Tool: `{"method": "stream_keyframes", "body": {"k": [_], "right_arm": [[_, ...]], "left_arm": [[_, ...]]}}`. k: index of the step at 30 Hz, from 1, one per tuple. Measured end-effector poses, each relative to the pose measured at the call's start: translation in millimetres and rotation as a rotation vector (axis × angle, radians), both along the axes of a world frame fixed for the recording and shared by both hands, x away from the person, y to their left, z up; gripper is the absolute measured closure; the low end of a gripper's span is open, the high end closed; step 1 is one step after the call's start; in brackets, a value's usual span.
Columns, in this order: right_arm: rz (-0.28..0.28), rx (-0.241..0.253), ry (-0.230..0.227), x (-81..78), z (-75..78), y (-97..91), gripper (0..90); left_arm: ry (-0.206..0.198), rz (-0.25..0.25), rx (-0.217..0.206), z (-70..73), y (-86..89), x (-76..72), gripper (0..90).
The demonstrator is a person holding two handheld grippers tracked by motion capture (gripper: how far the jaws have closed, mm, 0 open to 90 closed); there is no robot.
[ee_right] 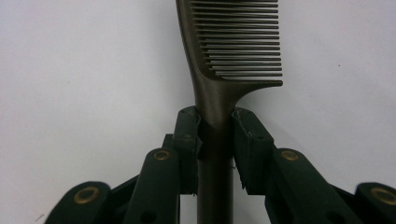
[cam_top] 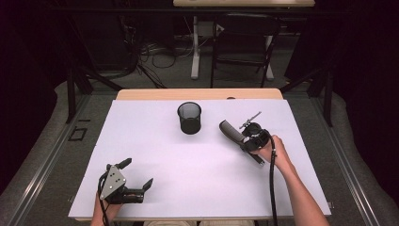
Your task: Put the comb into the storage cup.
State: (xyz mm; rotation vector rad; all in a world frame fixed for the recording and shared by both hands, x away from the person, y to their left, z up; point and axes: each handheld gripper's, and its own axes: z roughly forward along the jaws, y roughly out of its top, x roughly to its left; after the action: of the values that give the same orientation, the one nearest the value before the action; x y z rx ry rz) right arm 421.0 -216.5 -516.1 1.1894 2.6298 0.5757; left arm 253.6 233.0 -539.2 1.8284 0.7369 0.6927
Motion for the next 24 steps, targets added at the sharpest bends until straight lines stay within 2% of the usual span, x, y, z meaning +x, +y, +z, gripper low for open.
{"method": "stream_keyframes", "body": {"k": [4, 6, 10, 24], "right_arm": [[-0.008, 0.050, -0.033, -5.3, 1.9, -3.4, 72.5], [-0.017, 0.061, -0.034, -8.2, 3.6, -5.2, 72.5], [-0.021, 0.081, -0.068, -11.7, 5.9, -9.3, 72.6], [-0.038, 0.158, -0.144, -21.0, 10.8, -20.2, 72.6]], "left_arm": [[0.000, -0.001, -0.002, -0.2, -0.2, 0.1, 0.4], [0.000, 0.000, -0.003, -0.3, -0.5, 0.0, 0.4], [0.000, -0.001, -0.004, -0.4, -0.9, -0.2, 0.4], [-0.004, -0.003, -0.004, 0.0, -0.3, -0.5, 0.4]]}}
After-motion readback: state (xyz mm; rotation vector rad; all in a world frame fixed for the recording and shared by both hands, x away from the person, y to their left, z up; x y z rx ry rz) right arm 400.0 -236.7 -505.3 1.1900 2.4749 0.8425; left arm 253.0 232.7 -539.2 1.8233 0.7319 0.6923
